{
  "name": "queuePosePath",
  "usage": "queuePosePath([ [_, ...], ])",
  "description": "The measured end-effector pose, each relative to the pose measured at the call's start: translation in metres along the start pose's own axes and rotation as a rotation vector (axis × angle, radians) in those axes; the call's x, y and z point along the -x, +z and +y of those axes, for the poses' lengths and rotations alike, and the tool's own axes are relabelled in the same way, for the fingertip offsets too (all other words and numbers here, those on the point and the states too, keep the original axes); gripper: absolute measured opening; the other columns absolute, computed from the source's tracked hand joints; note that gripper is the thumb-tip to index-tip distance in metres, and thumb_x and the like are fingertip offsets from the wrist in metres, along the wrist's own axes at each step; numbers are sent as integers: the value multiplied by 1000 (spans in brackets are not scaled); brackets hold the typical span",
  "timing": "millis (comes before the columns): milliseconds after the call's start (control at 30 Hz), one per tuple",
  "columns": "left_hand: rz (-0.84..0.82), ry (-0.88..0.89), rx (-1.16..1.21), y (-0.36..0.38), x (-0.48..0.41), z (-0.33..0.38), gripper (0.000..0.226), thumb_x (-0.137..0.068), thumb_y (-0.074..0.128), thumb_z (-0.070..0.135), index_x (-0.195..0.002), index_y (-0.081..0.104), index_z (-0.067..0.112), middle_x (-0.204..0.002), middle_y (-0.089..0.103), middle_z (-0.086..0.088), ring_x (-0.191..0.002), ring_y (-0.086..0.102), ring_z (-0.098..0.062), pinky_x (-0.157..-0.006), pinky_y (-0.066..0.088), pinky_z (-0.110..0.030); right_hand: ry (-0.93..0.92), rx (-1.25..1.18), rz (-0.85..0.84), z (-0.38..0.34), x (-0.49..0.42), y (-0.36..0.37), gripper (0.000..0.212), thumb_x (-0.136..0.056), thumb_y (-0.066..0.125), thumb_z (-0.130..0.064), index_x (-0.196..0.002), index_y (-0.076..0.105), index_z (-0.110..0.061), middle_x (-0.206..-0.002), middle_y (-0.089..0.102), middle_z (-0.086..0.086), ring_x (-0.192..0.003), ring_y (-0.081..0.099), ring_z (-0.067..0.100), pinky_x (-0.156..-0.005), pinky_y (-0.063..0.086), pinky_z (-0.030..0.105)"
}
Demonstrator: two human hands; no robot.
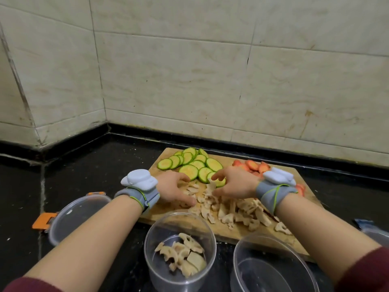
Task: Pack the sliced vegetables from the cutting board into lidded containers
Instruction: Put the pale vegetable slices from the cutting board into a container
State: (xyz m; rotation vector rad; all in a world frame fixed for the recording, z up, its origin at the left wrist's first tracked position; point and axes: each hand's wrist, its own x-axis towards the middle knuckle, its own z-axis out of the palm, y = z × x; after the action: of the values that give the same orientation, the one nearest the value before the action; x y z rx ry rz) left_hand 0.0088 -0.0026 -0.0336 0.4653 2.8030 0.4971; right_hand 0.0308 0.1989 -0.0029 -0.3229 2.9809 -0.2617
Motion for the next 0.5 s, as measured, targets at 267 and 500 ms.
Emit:
queuePosePath([
  [267, -63, 32, -3, -3, -24, 4, 64, -69, 74, 55, -128, 52, 39, -113, 54, 4, -103, 56, -17, -90, 48, -29, -31, 38, -112, -6, -24, 9, 45, -78, 70, -38, -117, 57, -18, -101, 56, 1, -91, 55, 20, -80, 49, 33],
  [500, 20, 62, -57, -3, -27, 7, 35, -79, 70, 43, -110, 62, 31, -93, 57, 4, -91, 61, -20, -79, 50, -32, -47, 59, -96, -11, -31, 10, 36, -78, 71, -31, -111, 64, -19, -90, 58, -1, -82, 55, 17, -67, 45, 26],
])
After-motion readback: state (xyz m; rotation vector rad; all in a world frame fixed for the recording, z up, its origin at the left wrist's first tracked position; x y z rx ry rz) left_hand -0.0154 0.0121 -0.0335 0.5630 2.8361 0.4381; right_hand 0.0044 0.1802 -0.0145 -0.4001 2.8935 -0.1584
